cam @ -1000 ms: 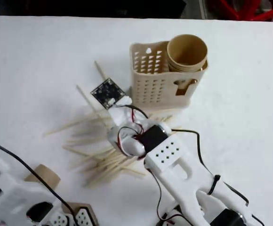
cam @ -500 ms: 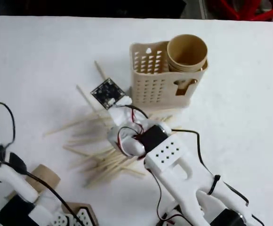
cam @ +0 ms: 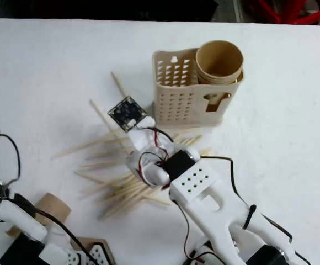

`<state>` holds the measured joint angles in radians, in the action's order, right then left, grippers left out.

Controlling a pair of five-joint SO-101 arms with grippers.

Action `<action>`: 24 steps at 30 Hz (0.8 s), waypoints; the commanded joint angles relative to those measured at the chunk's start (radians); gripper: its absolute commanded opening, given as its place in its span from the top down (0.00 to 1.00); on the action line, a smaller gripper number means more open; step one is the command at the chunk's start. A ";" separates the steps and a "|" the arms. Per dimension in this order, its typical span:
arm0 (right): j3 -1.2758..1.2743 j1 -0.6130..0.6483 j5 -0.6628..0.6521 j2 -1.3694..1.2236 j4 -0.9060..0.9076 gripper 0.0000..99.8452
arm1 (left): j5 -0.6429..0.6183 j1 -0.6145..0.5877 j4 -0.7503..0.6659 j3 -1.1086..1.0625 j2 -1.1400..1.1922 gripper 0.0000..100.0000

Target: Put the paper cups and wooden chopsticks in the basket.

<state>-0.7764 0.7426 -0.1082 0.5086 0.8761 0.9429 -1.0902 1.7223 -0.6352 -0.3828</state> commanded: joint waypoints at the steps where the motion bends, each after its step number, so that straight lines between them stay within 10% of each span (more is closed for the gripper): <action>1: 0.011 -0.013 -0.011 0.007 -0.018 0.96 | 0.195 0.047 -0.061 -0.061 -0.033 0.79; 24: 0.011 -0.028 -0.011 0.012 -0.018 0.96 | 0.241 0.515 -0.150 -0.244 -0.031 0.79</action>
<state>-0.7764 0.7426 -0.1082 0.5086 0.8761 1.1745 -0.6375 1.5904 -0.8316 -0.4150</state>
